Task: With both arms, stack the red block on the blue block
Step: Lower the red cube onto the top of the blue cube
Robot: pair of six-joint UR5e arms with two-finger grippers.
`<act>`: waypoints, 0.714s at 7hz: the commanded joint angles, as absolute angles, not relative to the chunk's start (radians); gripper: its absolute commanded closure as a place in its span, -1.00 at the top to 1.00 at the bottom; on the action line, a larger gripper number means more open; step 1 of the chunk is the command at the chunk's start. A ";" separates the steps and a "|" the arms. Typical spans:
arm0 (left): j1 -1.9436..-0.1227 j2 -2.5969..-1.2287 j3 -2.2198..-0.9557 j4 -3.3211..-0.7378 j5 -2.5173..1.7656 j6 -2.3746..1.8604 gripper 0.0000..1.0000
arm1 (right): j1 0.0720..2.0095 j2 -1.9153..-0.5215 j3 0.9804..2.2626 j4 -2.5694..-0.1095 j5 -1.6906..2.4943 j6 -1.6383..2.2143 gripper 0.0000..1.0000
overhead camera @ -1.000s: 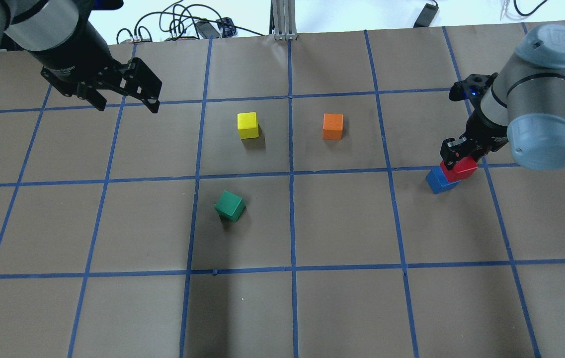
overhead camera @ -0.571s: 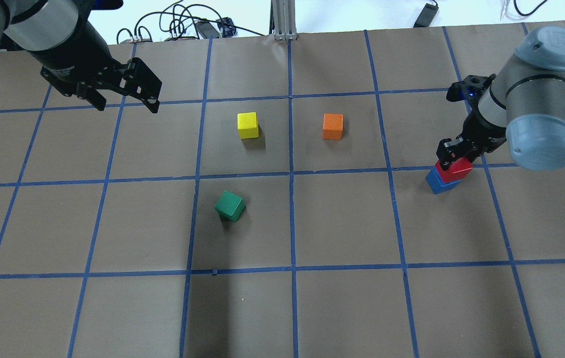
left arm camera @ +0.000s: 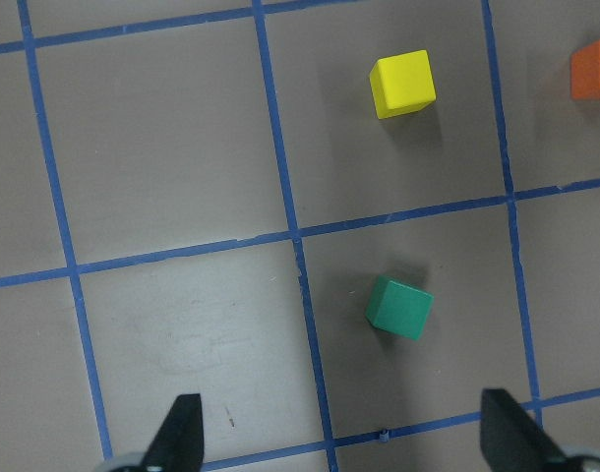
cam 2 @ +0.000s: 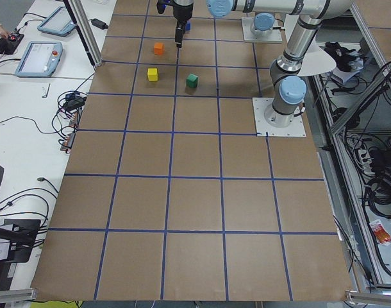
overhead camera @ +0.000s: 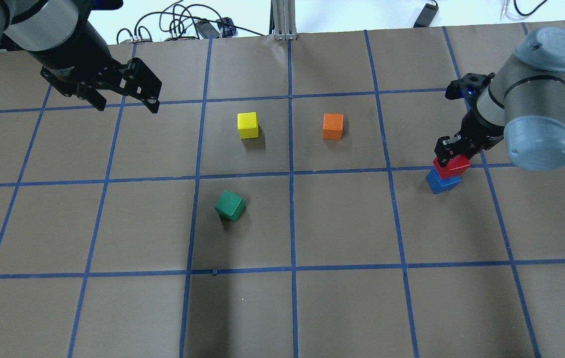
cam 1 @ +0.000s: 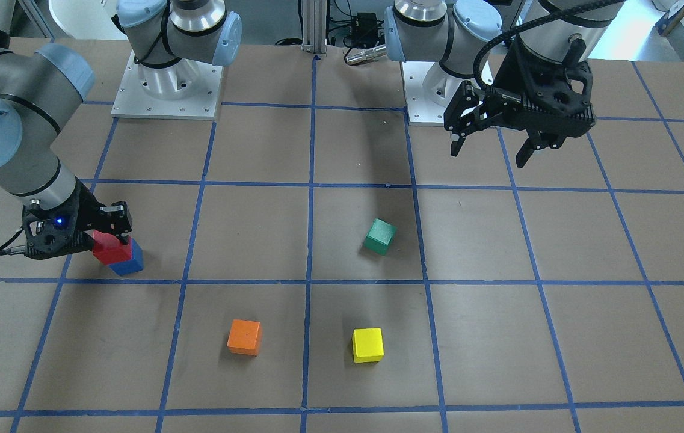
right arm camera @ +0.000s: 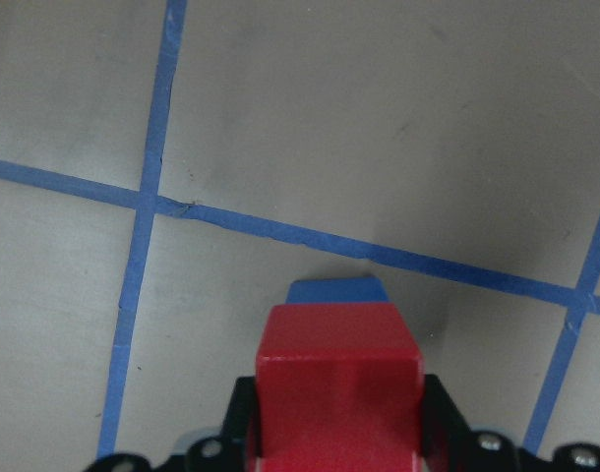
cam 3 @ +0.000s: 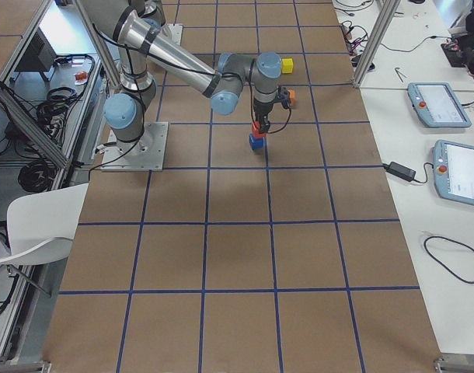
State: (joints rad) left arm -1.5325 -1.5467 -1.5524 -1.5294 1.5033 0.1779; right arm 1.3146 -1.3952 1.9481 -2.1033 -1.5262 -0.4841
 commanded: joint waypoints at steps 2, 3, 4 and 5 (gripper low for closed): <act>-1.532 -1.548 -1.555 -1.529 1.503 0.181 1.00 | 1.315 -1.390 1.959 -2.115 -1.531 -0.495 -1.00; -1.531 -1.555 -1.552 -1.529 1.503 0.173 1.00 | 1.315 -1.390 1.979 -2.149 -1.537 -0.503 -1.00; -1.532 -1.555 -1.552 -1.529 1.503 0.176 1.00 | 1.313 -1.390 1.986 -2.169 -1.540 -0.506 -1.00; -1.532 -1.557 -1.551 -1.529 1.503 0.175 1.00 | 1.313 -1.390 1.983 -2.172 -1.540 -0.506 -1.00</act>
